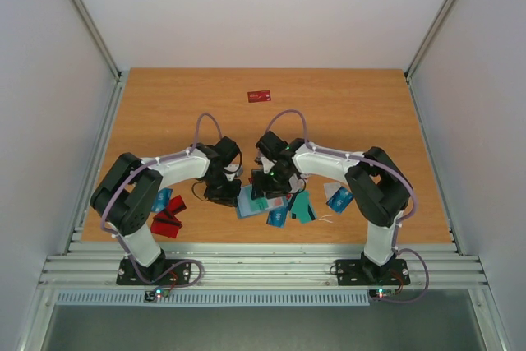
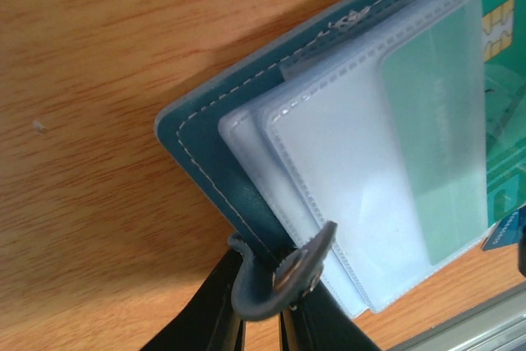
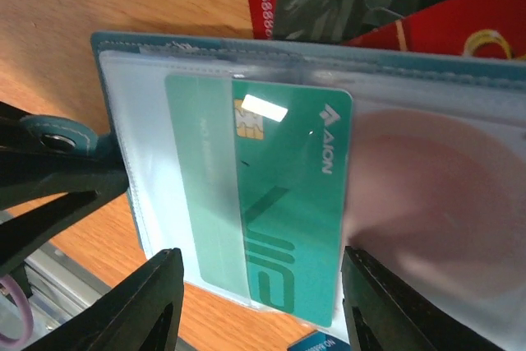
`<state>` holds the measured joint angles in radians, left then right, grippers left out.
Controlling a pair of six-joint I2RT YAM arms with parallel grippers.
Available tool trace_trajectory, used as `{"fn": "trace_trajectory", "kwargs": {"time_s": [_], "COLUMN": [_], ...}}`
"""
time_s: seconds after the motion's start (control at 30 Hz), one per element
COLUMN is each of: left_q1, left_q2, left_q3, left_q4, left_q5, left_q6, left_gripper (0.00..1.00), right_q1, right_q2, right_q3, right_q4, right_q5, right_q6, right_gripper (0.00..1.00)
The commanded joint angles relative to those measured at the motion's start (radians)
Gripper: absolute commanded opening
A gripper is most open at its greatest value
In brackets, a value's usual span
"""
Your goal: Put the credit cards into the card holder
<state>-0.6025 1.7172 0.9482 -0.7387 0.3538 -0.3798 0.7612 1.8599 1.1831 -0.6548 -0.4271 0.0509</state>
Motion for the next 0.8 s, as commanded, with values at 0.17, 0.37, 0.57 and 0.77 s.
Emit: {"fn": "trace_trajectory", "kwargs": {"time_s": [0.17,0.37,0.57,0.77], "left_q1": [-0.015,-0.014,-0.016,-0.015], "left_q2": [0.079,0.079,0.081,0.086], "left_q3": [-0.051,-0.045,-0.045,-0.037], "left_q4": [0.083,0.079,0.078,0.073], "left_q5": [-0.033,-0.035,-0.037,-0.042], "left_q6": [0.019,0.021,0.021,0.022], "left_gripper": [0.14,0.14,0.14,0.14], "right_q1": [0.045,0.066,0.081,0.083], "right_q2": [0.073,0.091,0.091,0.053], "right_q3": [0.064,0.095,0.111,0.105], "right_q4": [-0.046,-0.052,-0.037,-0.004], "right_q5": [0.048,0.027,0.0,-0.044], "right_q6": [0.007,0.006,0.018,0.027], "right_gripper": [0.54,0.53,0.51,0.5]}}
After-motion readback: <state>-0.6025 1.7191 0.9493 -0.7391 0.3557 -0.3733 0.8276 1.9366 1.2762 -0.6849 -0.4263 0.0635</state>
